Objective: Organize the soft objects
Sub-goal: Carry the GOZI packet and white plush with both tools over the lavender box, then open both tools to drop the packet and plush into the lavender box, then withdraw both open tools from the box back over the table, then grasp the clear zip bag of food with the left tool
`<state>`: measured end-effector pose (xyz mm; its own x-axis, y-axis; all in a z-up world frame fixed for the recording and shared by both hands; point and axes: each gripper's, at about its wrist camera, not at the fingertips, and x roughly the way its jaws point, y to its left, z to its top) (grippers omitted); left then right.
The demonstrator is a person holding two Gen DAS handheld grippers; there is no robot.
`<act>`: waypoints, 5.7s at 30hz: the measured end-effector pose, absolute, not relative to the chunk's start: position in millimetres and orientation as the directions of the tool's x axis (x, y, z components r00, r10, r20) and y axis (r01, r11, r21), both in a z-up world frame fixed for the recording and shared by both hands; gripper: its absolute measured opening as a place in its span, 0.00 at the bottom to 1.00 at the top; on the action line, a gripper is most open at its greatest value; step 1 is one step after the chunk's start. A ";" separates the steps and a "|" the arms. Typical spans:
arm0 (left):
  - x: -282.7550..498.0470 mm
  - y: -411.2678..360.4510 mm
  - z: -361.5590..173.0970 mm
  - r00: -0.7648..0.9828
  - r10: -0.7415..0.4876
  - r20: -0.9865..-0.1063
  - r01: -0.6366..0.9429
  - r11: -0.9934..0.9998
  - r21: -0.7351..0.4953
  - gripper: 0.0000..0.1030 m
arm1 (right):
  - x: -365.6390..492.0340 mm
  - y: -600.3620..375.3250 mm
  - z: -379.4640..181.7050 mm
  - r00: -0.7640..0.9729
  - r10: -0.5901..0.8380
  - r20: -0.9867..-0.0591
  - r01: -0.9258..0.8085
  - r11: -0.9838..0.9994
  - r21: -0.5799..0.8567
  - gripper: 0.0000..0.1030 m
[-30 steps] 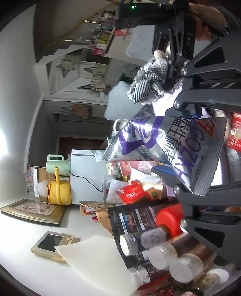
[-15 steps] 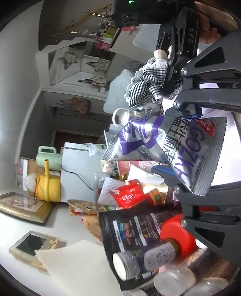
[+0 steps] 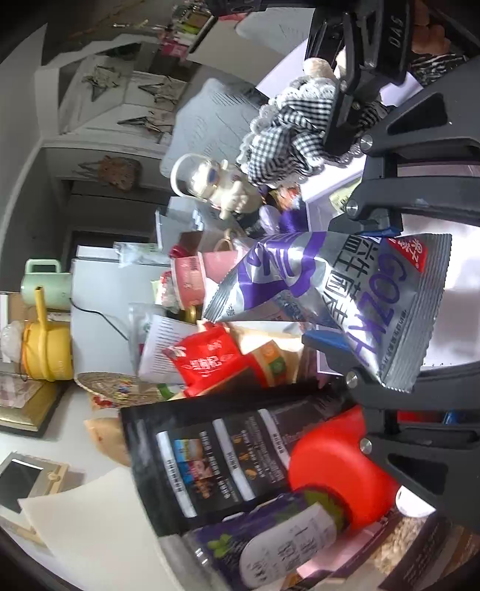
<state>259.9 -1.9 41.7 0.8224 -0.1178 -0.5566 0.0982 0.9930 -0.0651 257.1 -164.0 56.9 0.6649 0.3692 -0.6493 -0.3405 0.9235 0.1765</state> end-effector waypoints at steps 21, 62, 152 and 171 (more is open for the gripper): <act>299.4 -4.2 -13.8 0.670 -0.056 -0.740 0.042 0.998 -0.038 0.39 | 275.4 -146.2 15.6 0.605 0.316 -0.730 -0.340 0.932 0.122 0.50; 285.1 -8.1 12.5 0.692 0.011 -0.721 0.012 1.000 0.026 0.45 | 267.5 -154.5 33.6 0.657 0.245 -0.713 -0.269 0.960 0.082 0.67; 14.0 -19.3 20.1 0.718 -0.239 -0.654 0.216 0.969 -0.117 0.97 | -20.9 -177.6 23.2 0.728 0.181 -0.661 -0.134 0.984 0.122 0.90; 59.1 -38.1 -47.1 0.570 -0.356 -0.740 0.334 0.924 -0.187 0.97 | -4.0 -206.0 -35.1 0.639 0.151 -0.755 -0.031 0.985 0.170 0.90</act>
<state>59.1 -38.1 -47.1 0.5705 -0.3556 -0.7404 0.3337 0.9240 -0.1867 -4.0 -206.0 -35.1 0.6385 0.1508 -0.7547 -0.0314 0.9849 0.1702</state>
